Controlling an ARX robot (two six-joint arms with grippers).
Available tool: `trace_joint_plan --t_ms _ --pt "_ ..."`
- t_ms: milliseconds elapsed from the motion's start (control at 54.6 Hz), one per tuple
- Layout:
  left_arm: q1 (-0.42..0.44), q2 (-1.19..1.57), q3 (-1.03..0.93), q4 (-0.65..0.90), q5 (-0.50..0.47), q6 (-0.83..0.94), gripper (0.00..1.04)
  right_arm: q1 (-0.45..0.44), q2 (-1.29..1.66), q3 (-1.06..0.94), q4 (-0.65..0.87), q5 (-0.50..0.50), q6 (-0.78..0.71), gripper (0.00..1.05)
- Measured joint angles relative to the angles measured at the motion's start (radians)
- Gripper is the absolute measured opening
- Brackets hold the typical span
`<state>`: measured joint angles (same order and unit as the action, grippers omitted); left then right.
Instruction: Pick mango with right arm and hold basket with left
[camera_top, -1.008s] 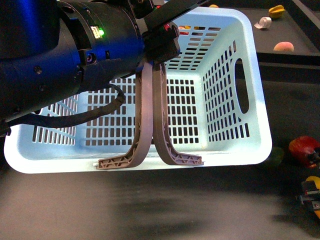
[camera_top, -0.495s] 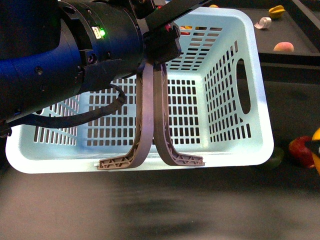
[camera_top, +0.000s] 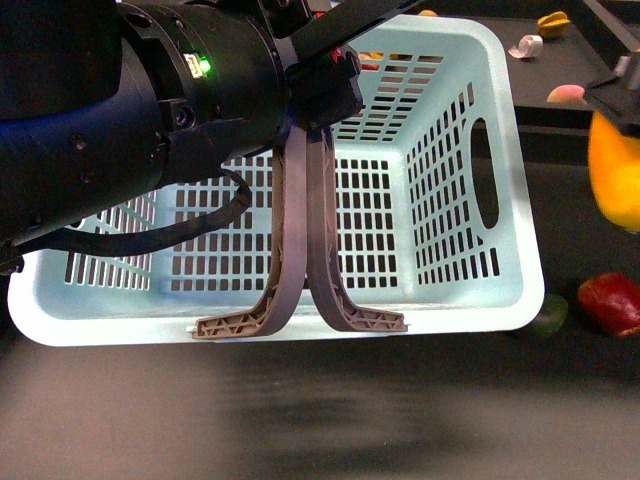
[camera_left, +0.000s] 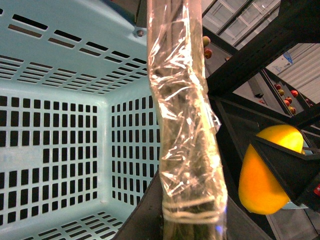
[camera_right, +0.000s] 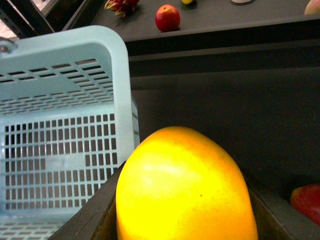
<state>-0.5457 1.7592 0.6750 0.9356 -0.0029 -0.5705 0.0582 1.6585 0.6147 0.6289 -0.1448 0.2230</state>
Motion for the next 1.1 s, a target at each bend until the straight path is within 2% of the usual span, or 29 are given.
trace_joint_plan --t_ms 37,202,422,568,861,898,1026,1100 --pt "0.0 0.0 0.0 0.0 0.0 0.0 0.08 0.035 0.021 0.019 0.009 0.051 0.03 0.53" --pt "0.0 0.0 0.0 0.0 0.0 0.0 0.08 0.143 0.106 0.093 0.042 0.161 0.116 0.53" --pt "0.0 0.0 0.0 0.0 0.0 -0.001 0.08 0.238 0.189 0.182 0.038 0.212 0.178 0.53" --pt "0.0 0.0 0.0 0.0 -0.001 0.0 0.08 0.27 0.205 0.209 0.031 0.246 0.19 0.53" --pt "0.0 0.0 0.0 0.0 0.005 0.0 0.08 0.278 0.095 0.128 0.093 0.234 0.185 0.97" --pt "0.0 0.0 -0.003 0.0 0.009 0.003 0.08 0.275 0.057 0.109 0.095 0.228 0.185 0.99" --pt "-0.002 0.0 -0.009 0.0 0.001 0.002 0.08 0.251 -0.102 0.007 0.086 0.217 0.167 0.97" --pt "0.0 0.0 -0.01 0.0 -0.005 0.007 0.08 0.21 -0.28 -0.097 0.036 0.227 0.143 0.97"
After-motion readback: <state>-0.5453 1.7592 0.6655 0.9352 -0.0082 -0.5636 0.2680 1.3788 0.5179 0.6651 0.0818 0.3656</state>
